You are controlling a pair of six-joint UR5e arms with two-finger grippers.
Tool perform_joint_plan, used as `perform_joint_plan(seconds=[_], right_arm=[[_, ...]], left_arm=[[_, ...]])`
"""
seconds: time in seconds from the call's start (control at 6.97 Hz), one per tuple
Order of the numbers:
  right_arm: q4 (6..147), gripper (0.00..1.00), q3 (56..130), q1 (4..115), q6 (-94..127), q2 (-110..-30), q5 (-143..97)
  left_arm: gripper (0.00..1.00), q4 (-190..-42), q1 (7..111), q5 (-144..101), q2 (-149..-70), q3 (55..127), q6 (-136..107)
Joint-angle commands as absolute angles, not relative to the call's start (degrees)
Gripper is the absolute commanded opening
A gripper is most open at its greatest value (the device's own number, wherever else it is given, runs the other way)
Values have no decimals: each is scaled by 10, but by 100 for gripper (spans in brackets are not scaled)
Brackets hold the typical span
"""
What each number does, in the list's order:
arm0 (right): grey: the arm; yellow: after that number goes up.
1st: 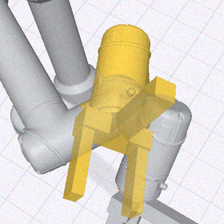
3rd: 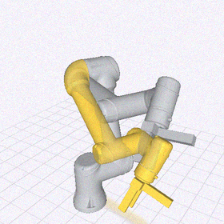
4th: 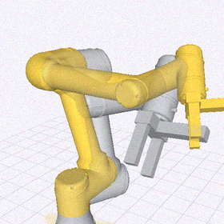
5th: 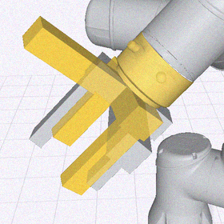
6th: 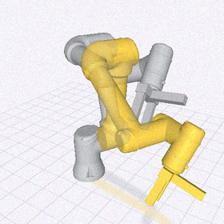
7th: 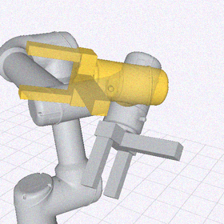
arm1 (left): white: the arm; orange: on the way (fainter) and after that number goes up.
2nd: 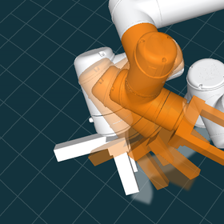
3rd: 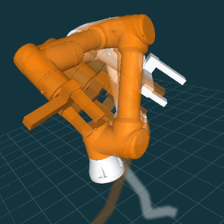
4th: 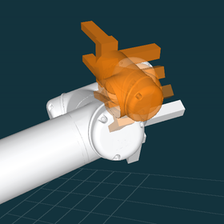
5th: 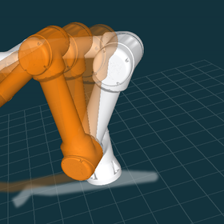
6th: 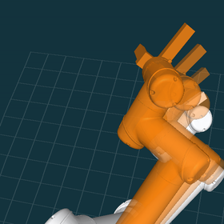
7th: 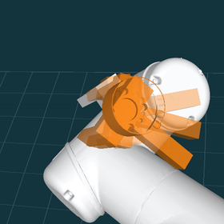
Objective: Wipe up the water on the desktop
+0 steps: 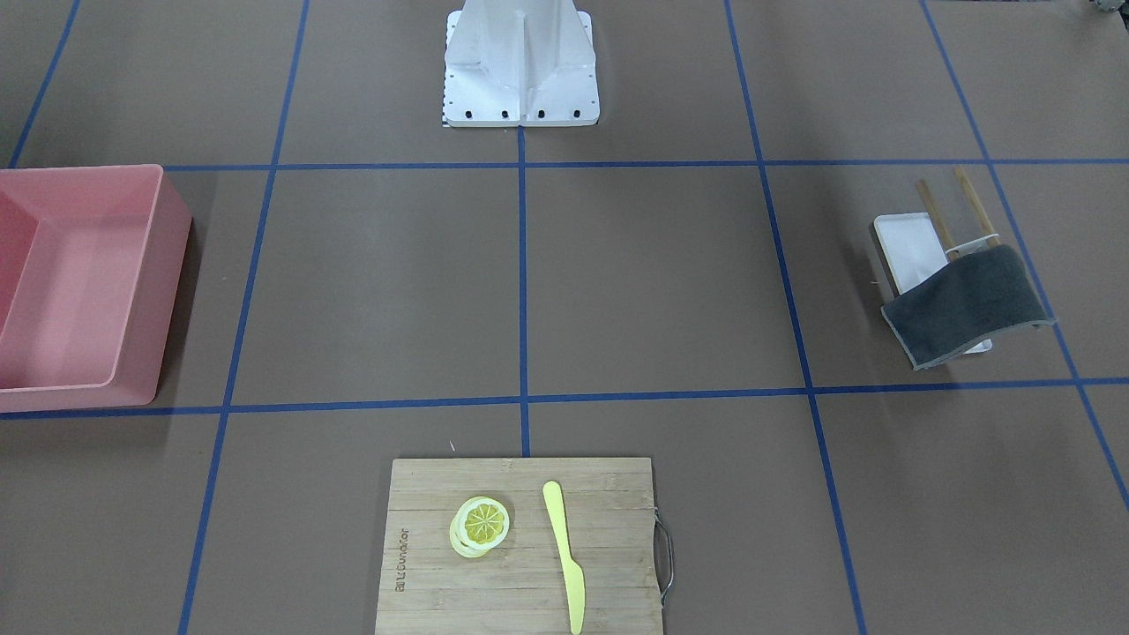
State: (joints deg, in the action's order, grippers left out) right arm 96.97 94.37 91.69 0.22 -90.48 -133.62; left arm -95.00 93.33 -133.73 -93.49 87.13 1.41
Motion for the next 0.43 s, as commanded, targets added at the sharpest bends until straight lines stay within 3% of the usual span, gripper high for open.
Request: perform_joint_plan(seconds=[0.0, 0.29], right_arm=[[969, 100, 946, 920, 3, -902, -1336], [966, 100, 947, 920, 3, -889, -1335]], left_arm=[[99, -948, 933, -1333, -933, 875, 14], [99, -948, 935, -1333, -933, 877, 13]])
